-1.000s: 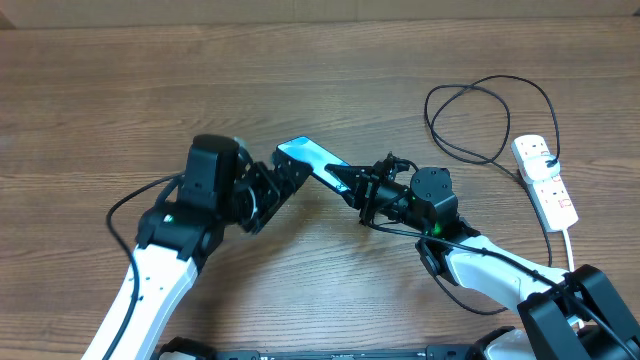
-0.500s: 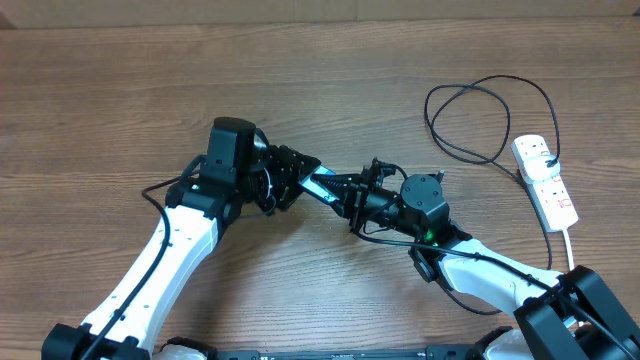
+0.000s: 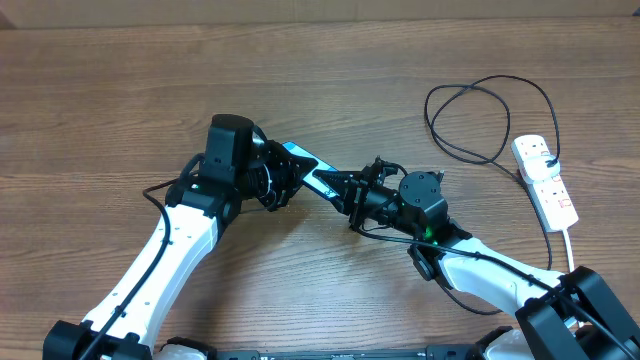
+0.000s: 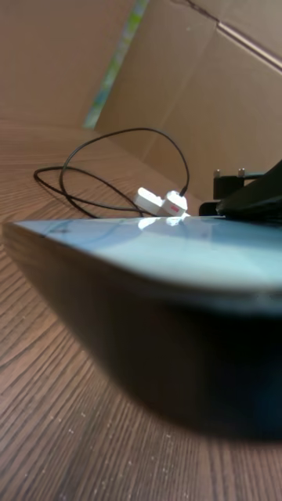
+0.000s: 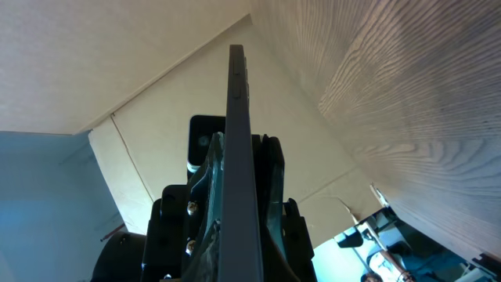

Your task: Plug charger to phone and switch on socket

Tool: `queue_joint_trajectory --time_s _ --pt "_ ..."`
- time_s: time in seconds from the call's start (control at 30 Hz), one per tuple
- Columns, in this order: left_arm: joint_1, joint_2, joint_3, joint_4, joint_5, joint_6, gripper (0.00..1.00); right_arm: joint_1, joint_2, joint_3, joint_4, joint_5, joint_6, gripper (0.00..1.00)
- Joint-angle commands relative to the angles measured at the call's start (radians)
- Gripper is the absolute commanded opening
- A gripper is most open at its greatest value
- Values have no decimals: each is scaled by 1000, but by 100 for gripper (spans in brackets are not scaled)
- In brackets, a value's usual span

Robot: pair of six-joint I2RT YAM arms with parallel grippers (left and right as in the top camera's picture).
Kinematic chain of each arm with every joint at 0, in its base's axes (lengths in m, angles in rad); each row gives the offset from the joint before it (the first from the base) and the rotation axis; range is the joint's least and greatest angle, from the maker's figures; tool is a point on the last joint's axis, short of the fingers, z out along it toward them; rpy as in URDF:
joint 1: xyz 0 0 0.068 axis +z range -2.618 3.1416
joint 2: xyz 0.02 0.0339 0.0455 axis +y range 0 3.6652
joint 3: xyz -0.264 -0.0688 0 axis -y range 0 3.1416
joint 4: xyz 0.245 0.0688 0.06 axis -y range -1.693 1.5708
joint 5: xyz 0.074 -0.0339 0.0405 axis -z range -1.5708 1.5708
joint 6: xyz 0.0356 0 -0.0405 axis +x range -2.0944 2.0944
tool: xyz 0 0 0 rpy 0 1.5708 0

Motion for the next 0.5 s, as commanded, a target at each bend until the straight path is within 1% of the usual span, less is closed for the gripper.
queue_joint_trajectory --time_s 0.0,0.03,0.2,0.27,0.3,0.37,0.4,0.47 --pt "24 -6 7 14 41 -3 6 3 -6 8 -12 0 -24 4" --pt "27 -6 7 14 46 -11 4 3 -6 9 -13 0 -24 4" --pt "34 -6 7 14 48 -19 5 3 -6 8 -16 0 -25 4" --pt "38 -6 7 14 48 -42 5 3 -6 8 -17 -3 -25 5" --pt "40 -6 7 14 48 -58 4 3 -6 8 -17 -4 -25 10" --pt "48 -6 7 24 47 -76 4 3 -6 8 -19 -12 -26 28" --pt "54 -6 7 33 46 -76 4 3 -6 8 -26 -20 -26 35" --pt "64 -6 7 42 37 -61 4 3 -6 8 -61 -34 -26 44"
